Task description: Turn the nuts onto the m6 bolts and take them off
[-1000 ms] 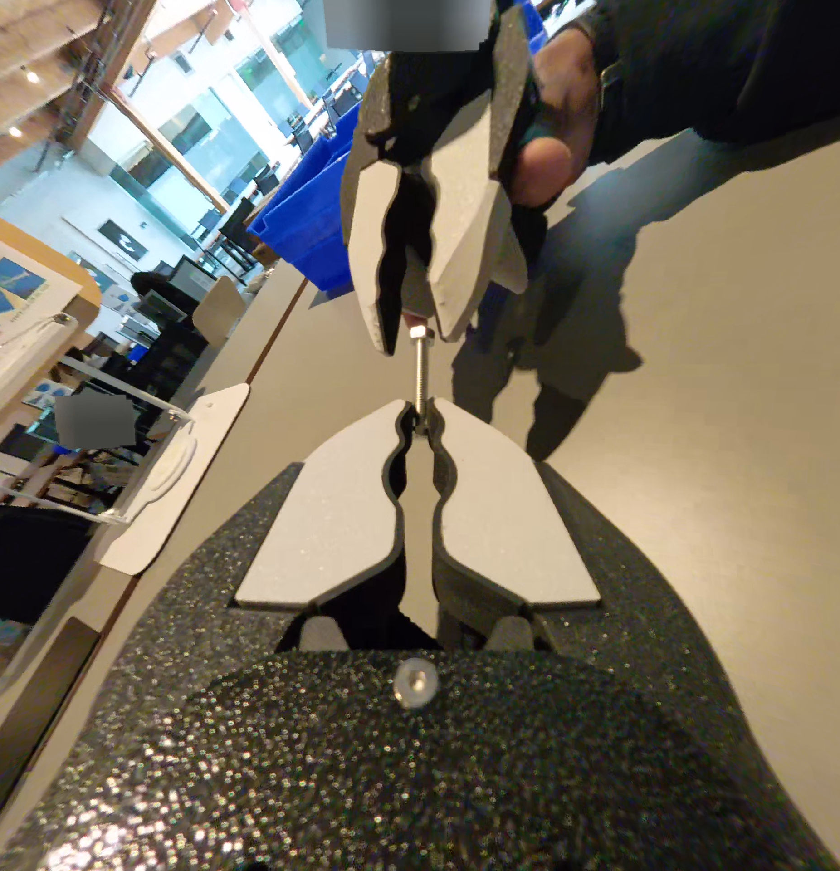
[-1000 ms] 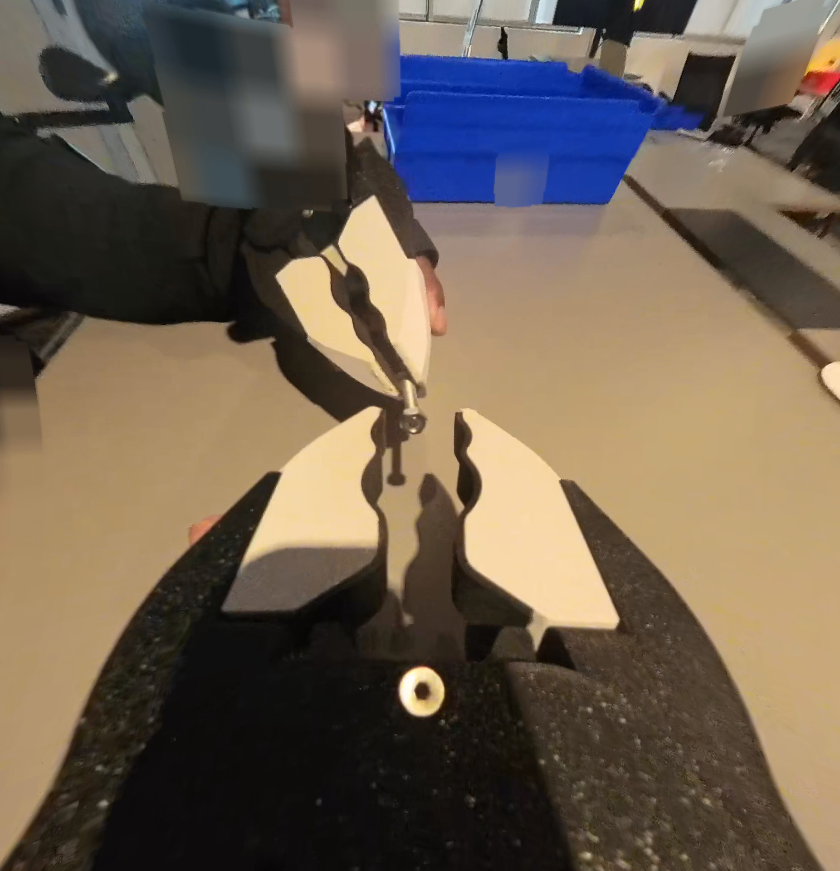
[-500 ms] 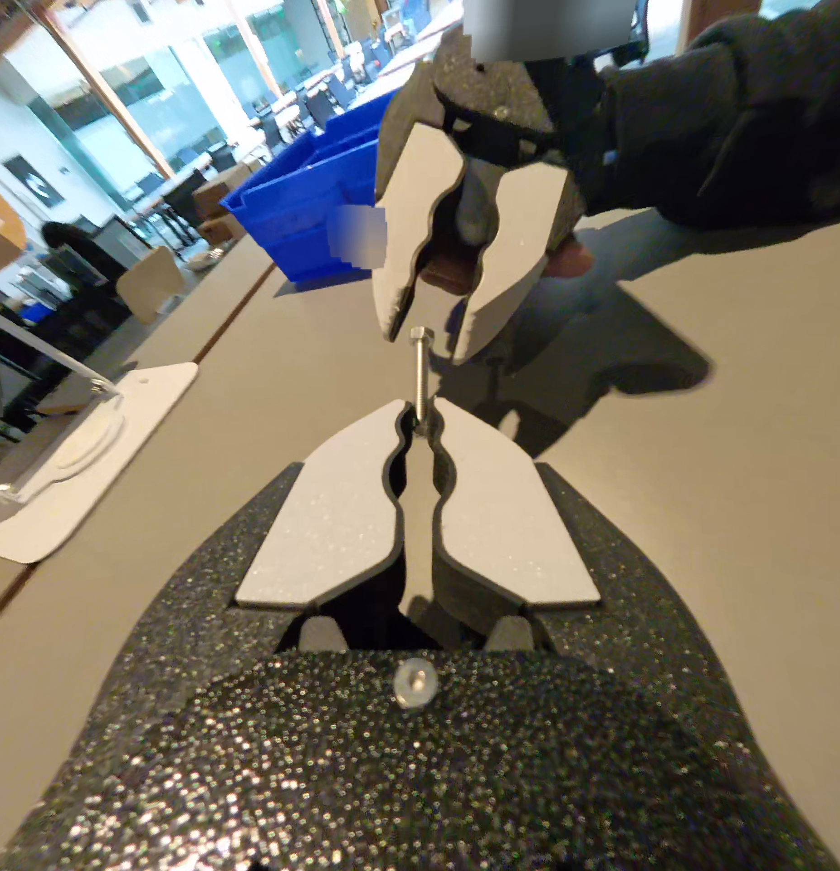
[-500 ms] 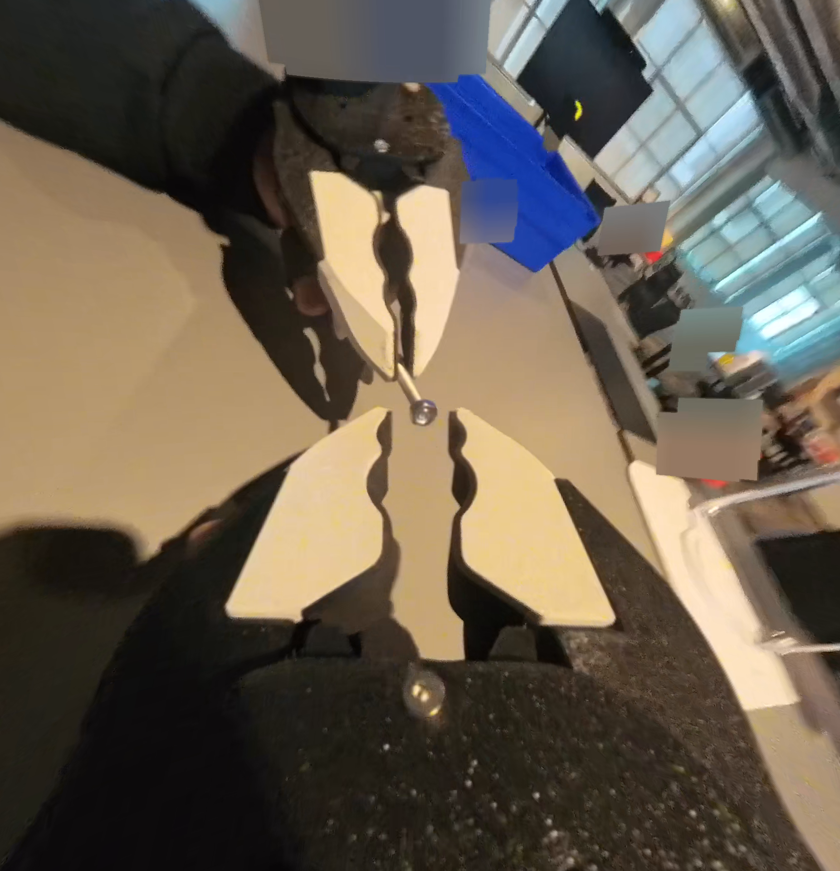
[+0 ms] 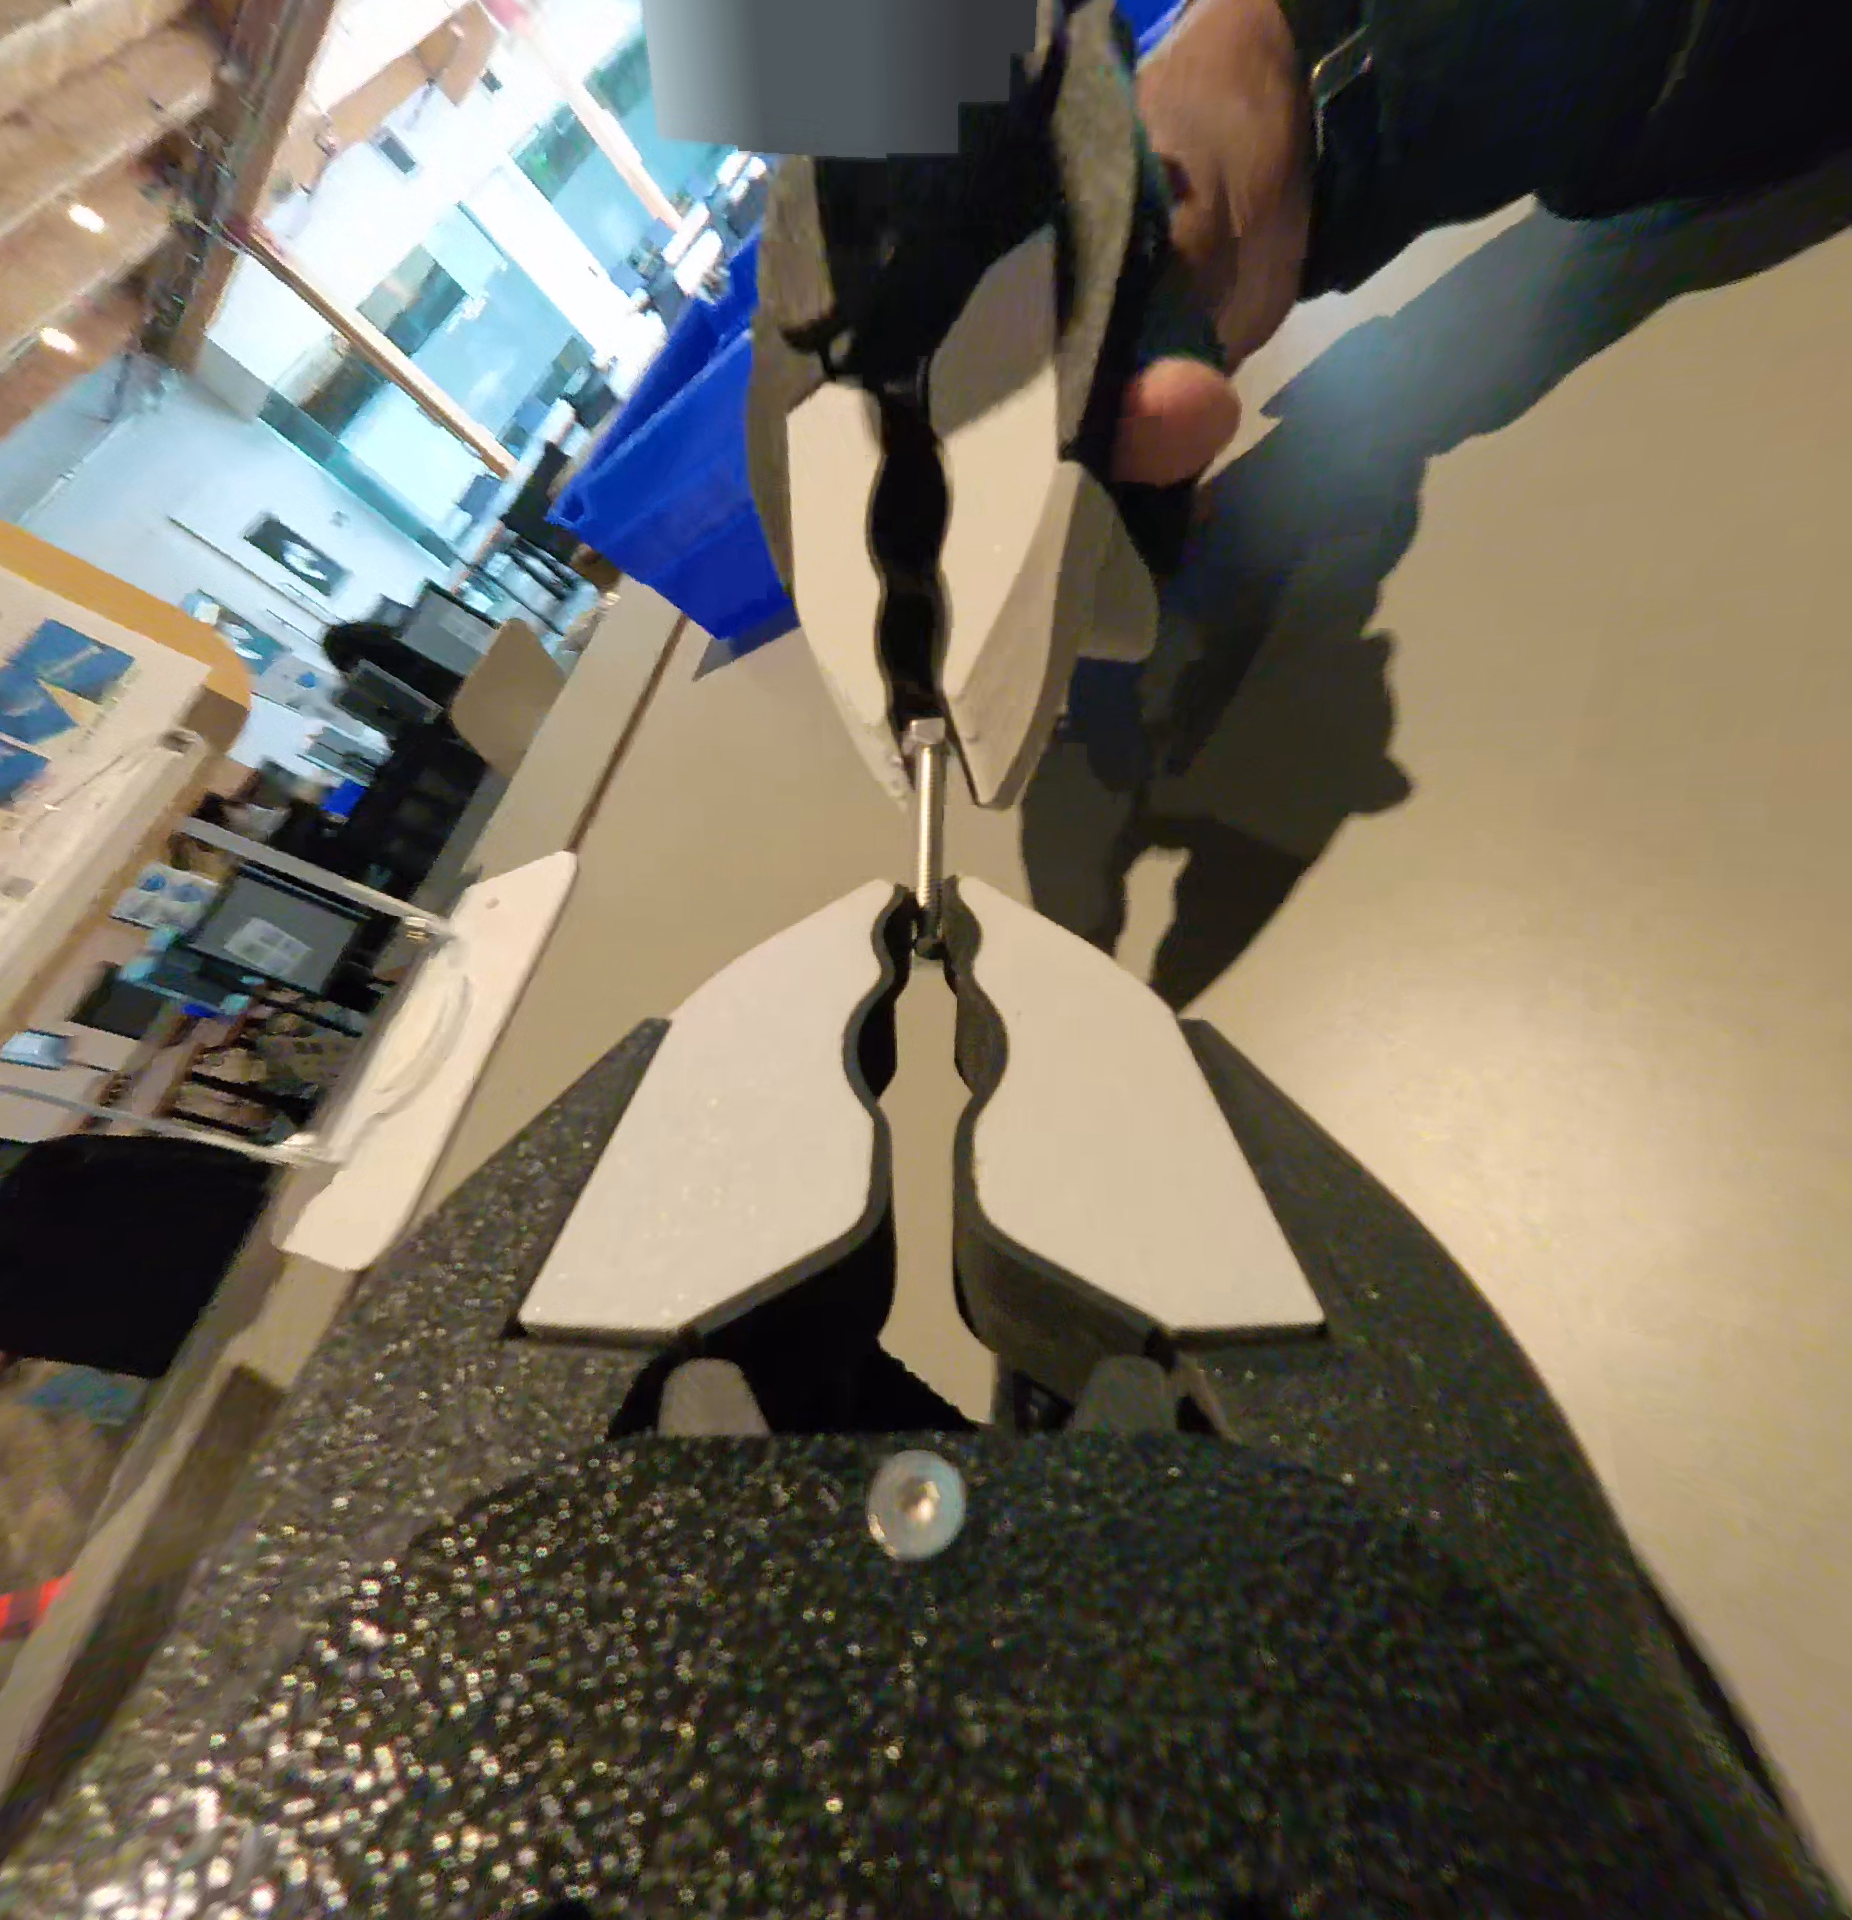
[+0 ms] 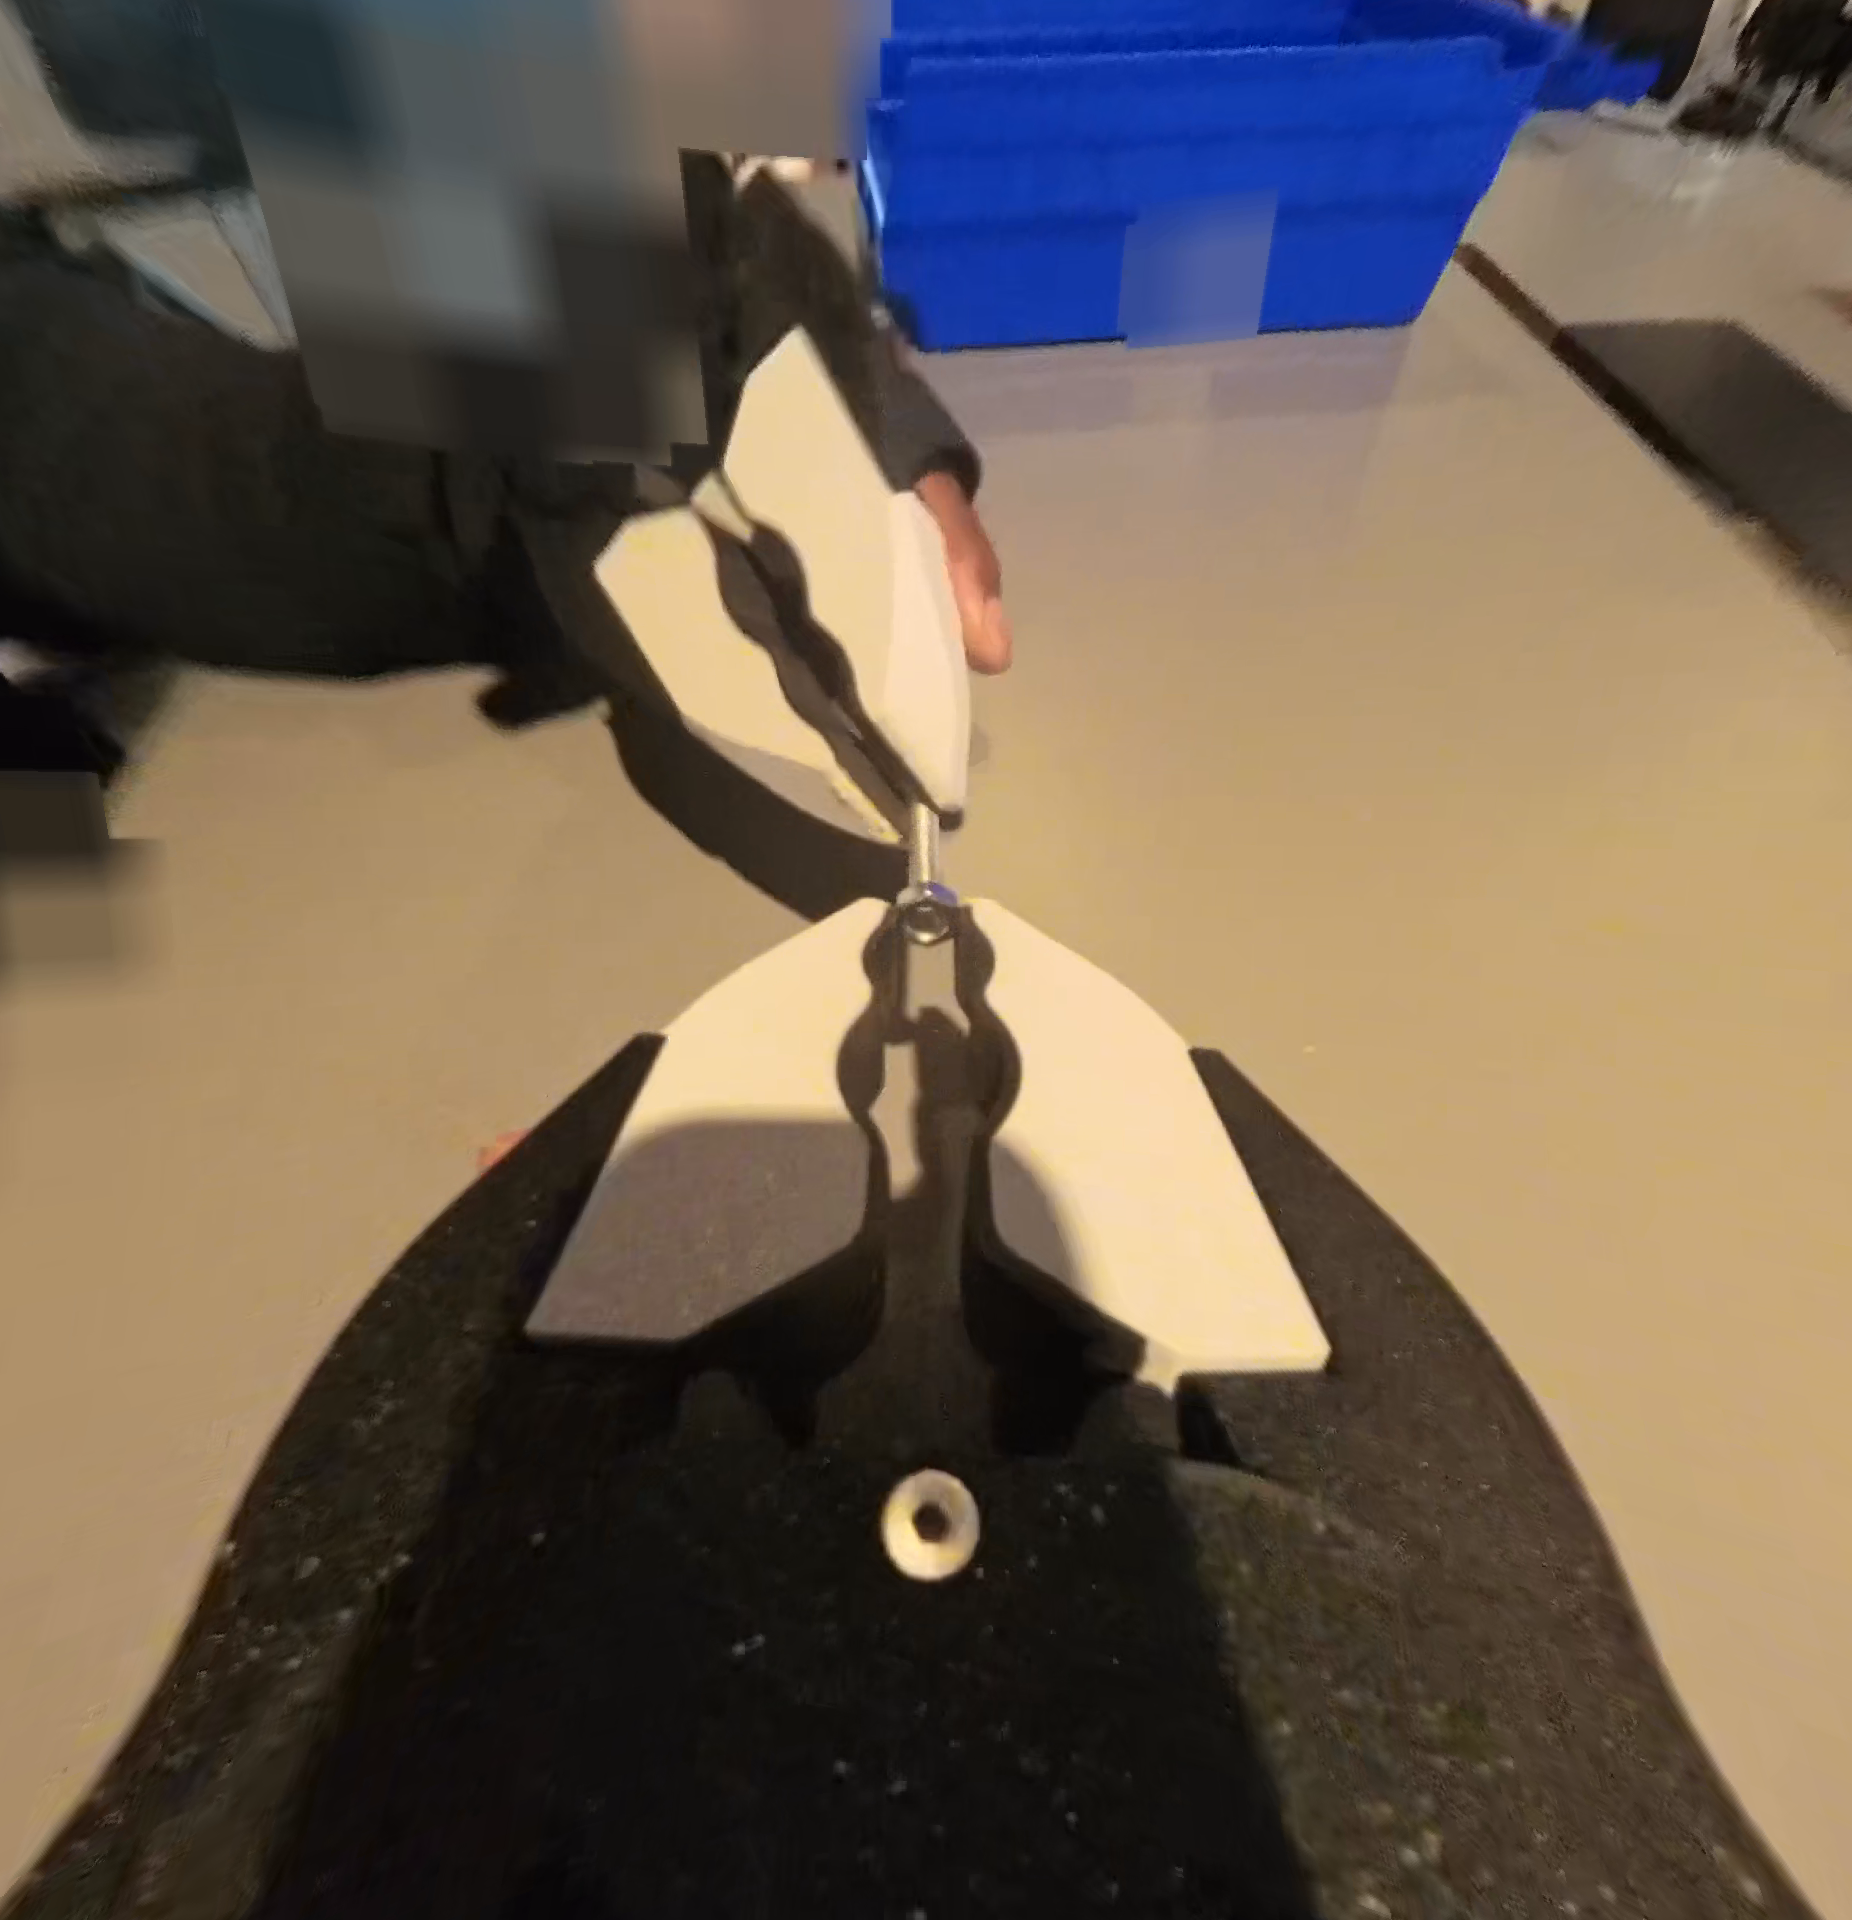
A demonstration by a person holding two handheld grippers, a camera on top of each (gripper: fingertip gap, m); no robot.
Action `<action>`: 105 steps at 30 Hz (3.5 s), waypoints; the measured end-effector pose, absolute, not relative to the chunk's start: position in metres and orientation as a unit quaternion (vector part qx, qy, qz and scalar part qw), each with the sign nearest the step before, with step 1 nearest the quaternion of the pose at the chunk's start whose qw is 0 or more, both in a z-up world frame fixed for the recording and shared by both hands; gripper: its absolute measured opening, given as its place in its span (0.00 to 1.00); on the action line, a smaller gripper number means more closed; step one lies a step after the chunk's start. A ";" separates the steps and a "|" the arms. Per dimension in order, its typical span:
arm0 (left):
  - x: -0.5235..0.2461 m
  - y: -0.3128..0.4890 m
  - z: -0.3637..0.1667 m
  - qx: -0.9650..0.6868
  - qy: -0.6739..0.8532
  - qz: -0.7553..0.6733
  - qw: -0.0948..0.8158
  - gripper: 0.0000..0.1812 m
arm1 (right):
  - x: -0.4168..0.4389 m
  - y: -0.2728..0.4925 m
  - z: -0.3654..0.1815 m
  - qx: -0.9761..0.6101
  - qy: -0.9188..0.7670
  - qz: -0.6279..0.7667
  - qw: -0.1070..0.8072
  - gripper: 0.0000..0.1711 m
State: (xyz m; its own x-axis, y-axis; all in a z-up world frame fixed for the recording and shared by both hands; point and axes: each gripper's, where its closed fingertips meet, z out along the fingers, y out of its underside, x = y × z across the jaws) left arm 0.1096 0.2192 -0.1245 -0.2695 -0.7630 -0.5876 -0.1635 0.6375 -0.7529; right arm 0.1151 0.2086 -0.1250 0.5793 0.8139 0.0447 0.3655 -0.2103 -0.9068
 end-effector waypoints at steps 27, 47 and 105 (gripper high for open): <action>0.104 0.210 -0.135 -0.380 0.740 -0.382 0.402 0.03 | 0.113 0.206 -0.127 -0.612 -0.569 -0.027 0.549 0.06; 0.099 0.197 -0.140 -0.375 0.753 -0.407 0.355 0.03 | 0.108 0.199 -0.138 -0.640 -0.572 0.016 0.513 0.06; 0.102 0.213 -0.129 -0.360 0.739 -0.363 0.440 0.03 | 0.112 0.206 -0.110 -0.631 -0.505 0.045 0.587 0.04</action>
State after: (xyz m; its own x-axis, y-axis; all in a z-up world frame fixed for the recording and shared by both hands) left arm 0.1024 0.2125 -0.1289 -0.3539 -0.8508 -0.3885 -0.2129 0.4778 -0.8523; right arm 0.1125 0.2062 -0.1098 0.4854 0.6899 0.5370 0.5853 0.1999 -0.7858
